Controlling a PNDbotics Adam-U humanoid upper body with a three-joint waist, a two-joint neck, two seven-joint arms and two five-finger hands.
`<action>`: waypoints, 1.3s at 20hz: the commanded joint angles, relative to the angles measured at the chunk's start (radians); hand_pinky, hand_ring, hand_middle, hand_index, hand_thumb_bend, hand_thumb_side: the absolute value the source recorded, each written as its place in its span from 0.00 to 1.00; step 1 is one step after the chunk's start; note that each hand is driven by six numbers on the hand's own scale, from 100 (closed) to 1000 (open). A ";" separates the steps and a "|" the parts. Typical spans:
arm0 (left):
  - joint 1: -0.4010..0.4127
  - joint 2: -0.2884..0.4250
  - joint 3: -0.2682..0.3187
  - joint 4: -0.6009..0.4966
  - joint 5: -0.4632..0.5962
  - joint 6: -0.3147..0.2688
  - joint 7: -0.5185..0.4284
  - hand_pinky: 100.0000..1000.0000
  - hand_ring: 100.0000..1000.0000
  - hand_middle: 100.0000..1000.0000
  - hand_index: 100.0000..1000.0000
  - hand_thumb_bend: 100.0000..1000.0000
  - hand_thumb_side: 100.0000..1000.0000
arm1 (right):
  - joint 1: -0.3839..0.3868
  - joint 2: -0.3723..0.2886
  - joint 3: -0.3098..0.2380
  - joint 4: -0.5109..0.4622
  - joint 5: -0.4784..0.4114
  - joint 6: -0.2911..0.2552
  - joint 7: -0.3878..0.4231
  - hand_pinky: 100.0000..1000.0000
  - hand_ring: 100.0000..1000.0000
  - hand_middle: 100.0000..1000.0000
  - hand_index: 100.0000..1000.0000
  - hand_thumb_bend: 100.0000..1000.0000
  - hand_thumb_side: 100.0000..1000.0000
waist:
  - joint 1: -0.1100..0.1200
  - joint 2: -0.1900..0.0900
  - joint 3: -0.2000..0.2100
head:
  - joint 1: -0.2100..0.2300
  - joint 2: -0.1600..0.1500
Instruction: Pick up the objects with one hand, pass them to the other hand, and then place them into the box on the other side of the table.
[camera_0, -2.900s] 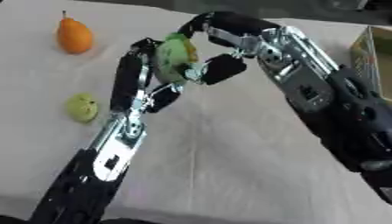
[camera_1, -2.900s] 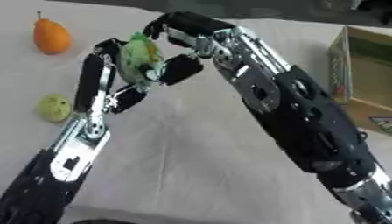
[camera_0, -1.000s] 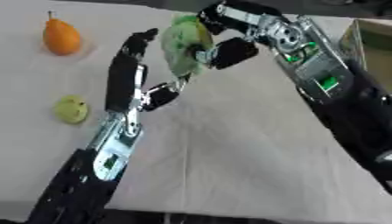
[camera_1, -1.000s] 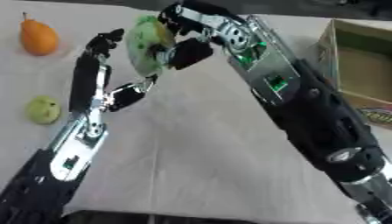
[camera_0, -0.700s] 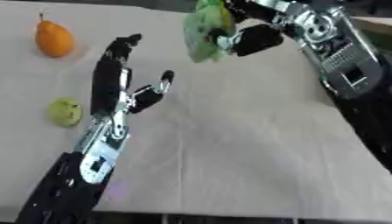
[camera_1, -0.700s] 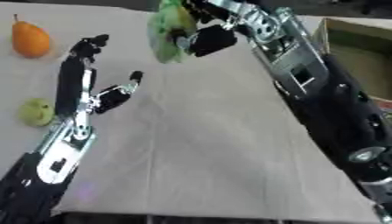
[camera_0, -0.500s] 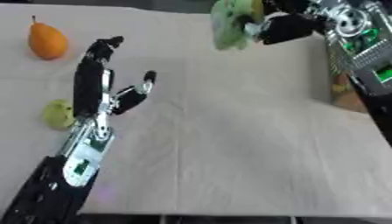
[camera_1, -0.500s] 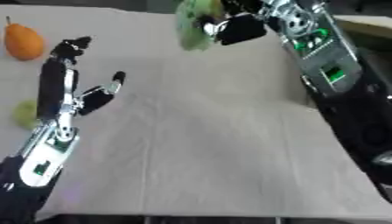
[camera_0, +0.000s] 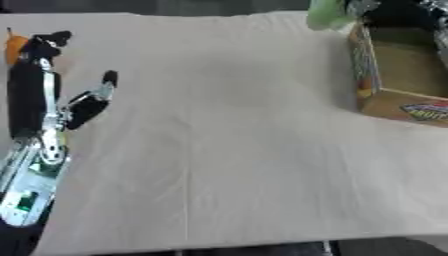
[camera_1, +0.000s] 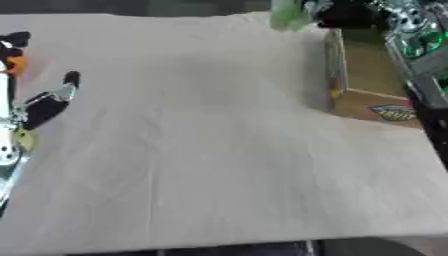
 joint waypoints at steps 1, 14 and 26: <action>0.001 0.063 0.034 -0.057 0.025 0.023 -0.006 0.63 0.67 0.65 0.80 0.48 0.15 | 0.015 -0.066 -0.056 0.028 -0.025 -0.003 -0.056 0.89 0.80 0.41 0.65 0.00 0.17 | 0.003 -0.015 -0.002 | -0.017 -0.020; 0.059 0.196 0.137 -0.148 0.180 0.100 0.010 0.62 0.65 0.63 0.78 0.36 0.15 | 0.092 -0.100 -0.122 0.224 0.029 -0.038 -0.144 0.88 0.81 0.47 0.70 0.00 0.13 | 0.008 -0.007 0.011 | -0.031 -0.037; 0.083 0.243 0.183 -0.156 0.253 0.115 0.036 0.62 0.64 0.62 0.77 0.35 0.17 | 0.090 -0.105 -0.116 0.387 0.165 -0.094 -0.132 0.92 0.98 0.79 0.93 0.03 0.15 | 0.009 -0.004 0.021 | -0.033 -0.034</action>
